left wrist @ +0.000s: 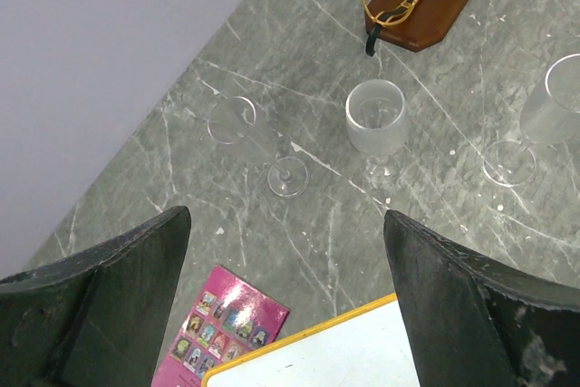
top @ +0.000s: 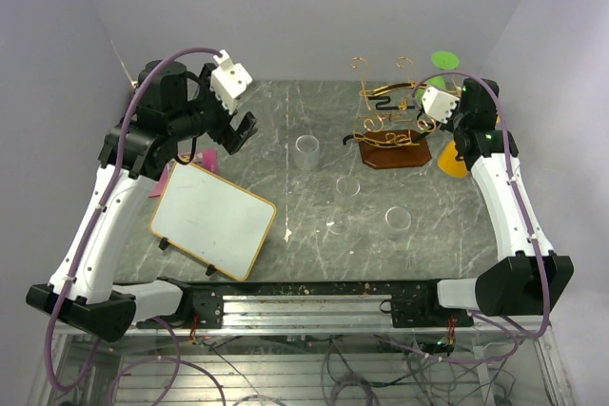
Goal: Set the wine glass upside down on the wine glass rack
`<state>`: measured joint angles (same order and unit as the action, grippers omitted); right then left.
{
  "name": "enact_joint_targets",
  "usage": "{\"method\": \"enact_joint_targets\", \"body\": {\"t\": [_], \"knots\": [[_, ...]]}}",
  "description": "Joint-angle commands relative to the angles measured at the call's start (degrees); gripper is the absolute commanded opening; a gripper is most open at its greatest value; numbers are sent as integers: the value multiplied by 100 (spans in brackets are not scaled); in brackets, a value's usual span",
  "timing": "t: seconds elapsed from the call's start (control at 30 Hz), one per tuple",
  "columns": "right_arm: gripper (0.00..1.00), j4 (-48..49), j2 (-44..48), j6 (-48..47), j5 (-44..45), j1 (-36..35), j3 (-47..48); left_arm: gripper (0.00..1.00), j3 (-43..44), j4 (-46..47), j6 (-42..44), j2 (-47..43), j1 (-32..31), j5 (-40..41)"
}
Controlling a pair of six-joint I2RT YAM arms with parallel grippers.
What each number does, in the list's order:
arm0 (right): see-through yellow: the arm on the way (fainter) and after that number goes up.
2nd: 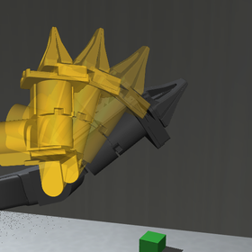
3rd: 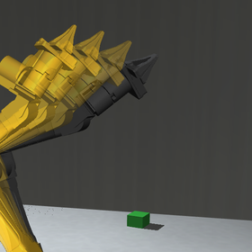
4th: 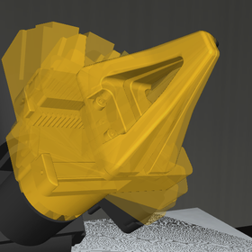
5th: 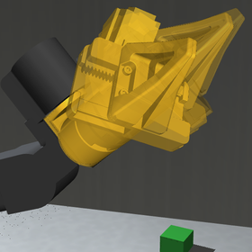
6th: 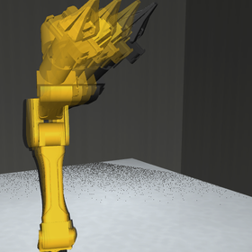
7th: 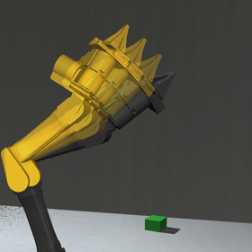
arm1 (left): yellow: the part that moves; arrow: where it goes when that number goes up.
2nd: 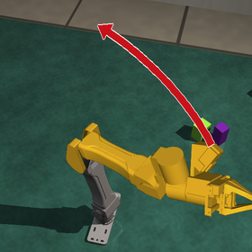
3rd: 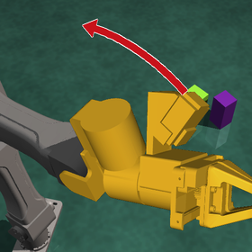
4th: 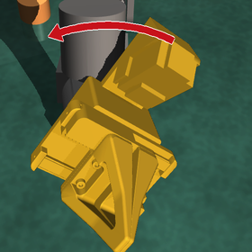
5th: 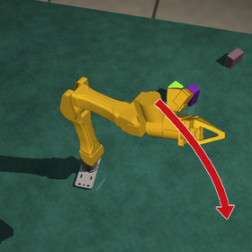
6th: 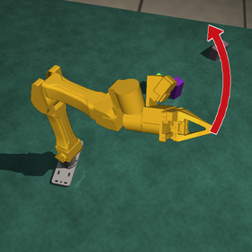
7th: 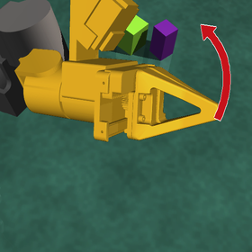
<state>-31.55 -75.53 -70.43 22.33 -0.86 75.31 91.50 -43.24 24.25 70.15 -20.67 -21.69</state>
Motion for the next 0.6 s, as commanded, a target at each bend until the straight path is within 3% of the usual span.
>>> {"method": "enact_joint_targets", "body": {"t": [0.0,0.57], "knots": [[4,-112,159,66,-41,7,-43,98,-51,-25,80,-100,36,-145],[6,-62,-113,219,18,-340,20,98,-80,-26,136,-63,37,-98]]}}
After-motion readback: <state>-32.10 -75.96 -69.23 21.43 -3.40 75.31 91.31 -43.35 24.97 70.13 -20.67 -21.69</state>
